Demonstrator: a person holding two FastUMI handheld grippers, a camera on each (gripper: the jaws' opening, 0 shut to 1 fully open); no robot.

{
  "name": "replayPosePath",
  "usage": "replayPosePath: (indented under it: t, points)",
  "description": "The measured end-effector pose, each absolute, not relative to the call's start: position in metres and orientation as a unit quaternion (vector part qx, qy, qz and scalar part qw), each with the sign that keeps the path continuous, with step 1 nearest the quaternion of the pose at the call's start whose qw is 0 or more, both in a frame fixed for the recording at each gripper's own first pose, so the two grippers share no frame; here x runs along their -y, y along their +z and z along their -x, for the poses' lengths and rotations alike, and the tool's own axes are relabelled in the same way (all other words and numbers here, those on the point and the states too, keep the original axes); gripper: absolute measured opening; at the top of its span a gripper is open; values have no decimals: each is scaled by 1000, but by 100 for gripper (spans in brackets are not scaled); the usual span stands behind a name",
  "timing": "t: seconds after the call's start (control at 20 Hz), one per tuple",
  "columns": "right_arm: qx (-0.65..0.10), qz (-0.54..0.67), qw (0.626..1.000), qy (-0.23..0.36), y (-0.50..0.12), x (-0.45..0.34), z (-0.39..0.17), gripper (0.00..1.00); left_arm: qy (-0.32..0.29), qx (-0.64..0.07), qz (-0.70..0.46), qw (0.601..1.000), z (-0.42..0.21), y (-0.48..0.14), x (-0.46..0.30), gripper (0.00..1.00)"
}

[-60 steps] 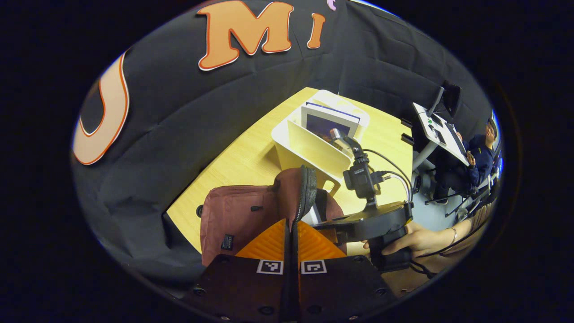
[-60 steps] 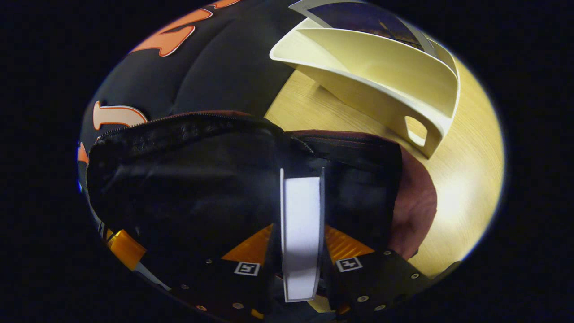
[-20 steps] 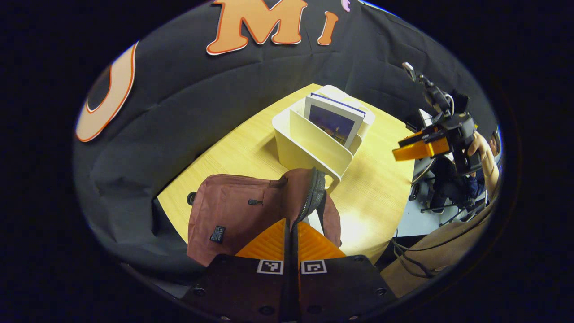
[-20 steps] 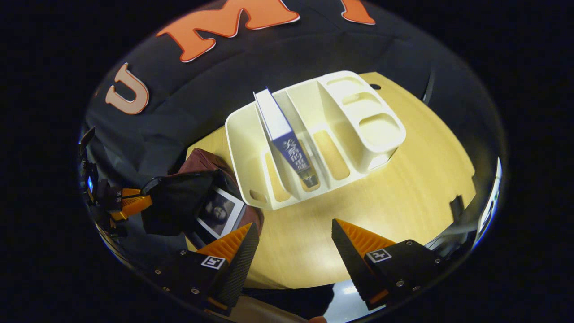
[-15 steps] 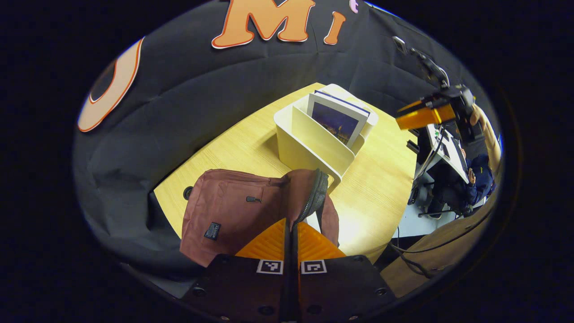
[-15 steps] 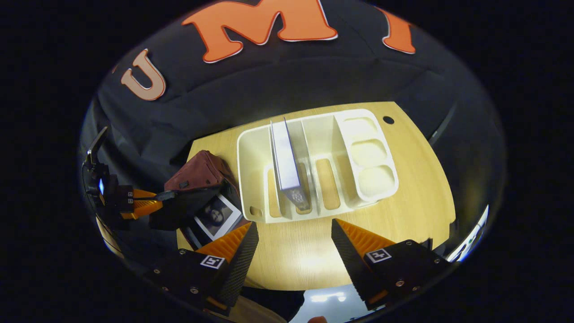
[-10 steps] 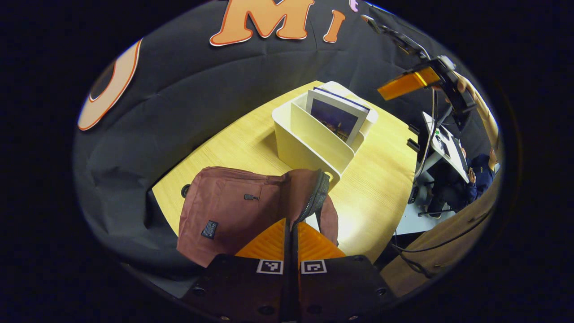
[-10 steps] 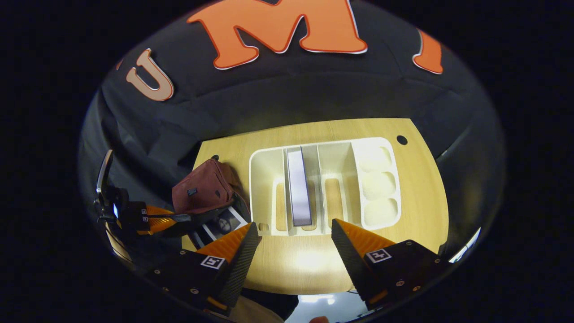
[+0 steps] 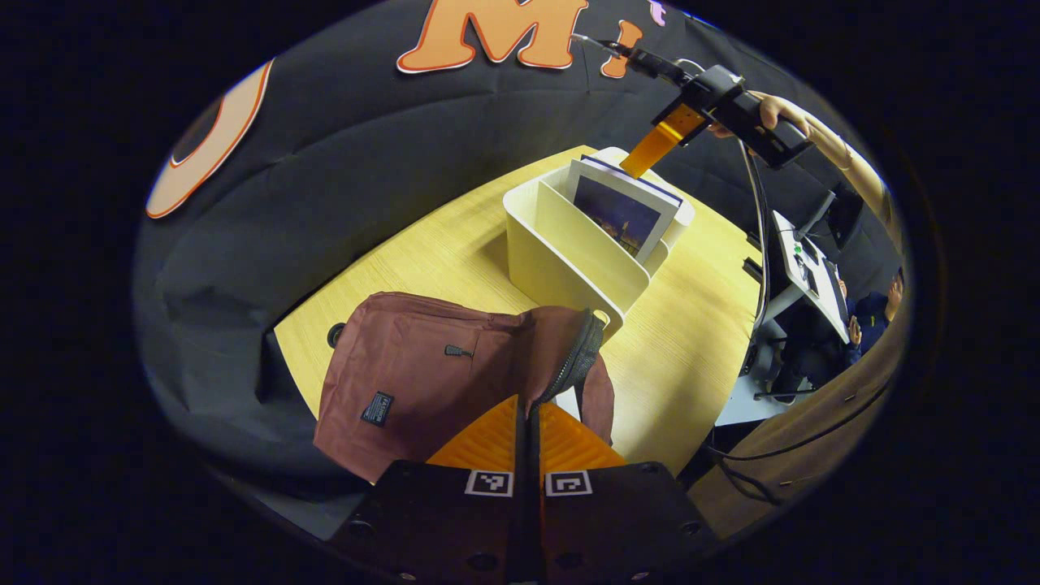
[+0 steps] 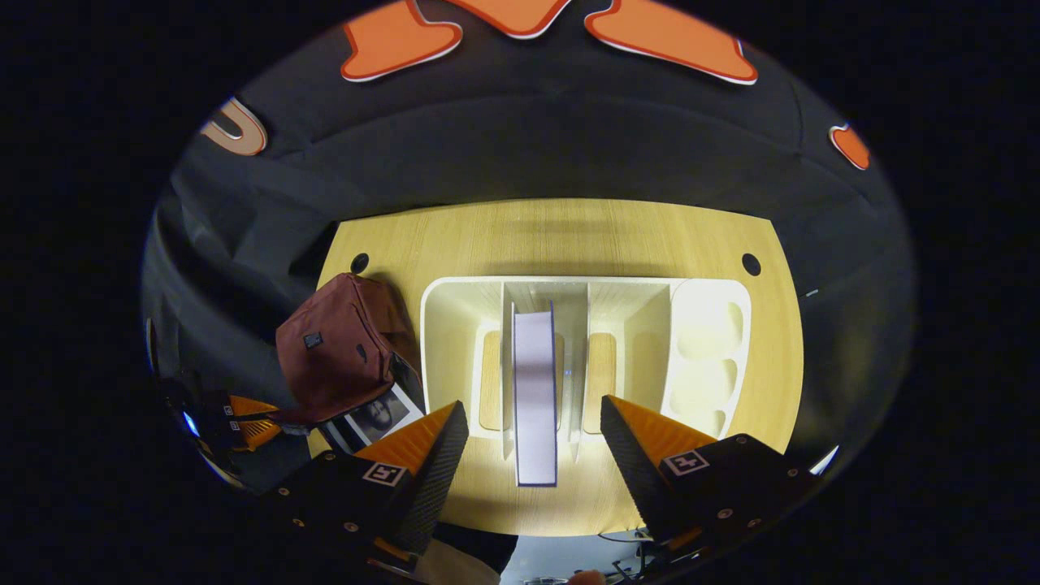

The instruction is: Open the schoolbag, grab two books from the bookshelf and put them into the schoolbag.

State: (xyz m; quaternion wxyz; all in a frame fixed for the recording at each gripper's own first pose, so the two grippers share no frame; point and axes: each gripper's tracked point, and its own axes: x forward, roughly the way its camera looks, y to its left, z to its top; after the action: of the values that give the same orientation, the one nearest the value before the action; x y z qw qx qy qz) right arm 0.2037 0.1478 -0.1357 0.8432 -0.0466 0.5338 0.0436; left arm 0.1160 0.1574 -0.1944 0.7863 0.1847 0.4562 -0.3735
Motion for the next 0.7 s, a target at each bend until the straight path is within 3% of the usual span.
replayPosePath:
  t: [0.4, 0.5, 0.6, 0.65, 0.7]
  points:
    - [-567, 87, 818, 33, -173, -145, -217, 99, -369, -466, -175, 784, -114, -200, -158, 1]
    - [-572, 92, 815, 29, -178, -144, -217, 88, -369, -467, -175, 784, -112, -202, -160, 1]
    - [-583, 87, 808, 17, -181, -143, -214, 53, -369, -466, -176, 784, -112, -202, -161, 0]
    - [-579, 83, 811, 16, -175, -145, -213, 30, -369, -466, -176, 785, -113, -202, -160, 0]
    - [-578, 86, 811, 16, -182, -140, -216, 36, -370, -467, -175, 784, -112, -203, -160, 1]
